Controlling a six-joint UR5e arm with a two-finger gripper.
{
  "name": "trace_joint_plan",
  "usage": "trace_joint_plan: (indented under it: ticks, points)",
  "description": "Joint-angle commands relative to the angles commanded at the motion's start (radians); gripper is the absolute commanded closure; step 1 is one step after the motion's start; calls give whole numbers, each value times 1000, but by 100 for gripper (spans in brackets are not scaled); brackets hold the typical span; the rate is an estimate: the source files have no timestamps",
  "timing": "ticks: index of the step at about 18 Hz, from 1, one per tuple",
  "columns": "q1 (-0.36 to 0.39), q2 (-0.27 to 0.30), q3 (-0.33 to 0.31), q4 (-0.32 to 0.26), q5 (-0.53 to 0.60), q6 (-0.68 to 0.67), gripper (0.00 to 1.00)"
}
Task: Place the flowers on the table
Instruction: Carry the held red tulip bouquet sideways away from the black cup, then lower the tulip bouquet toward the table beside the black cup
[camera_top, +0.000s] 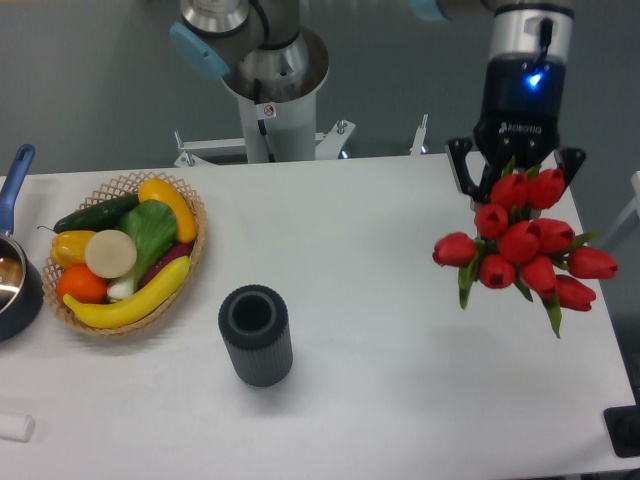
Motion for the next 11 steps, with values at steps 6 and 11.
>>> trace_joint_plan:
  ticks: [6, 11]
  points:
    - [-31, -20, -75, -9, 146, 135, 57]
    - [-52, -57, -78, -32, 197, 164, 57]
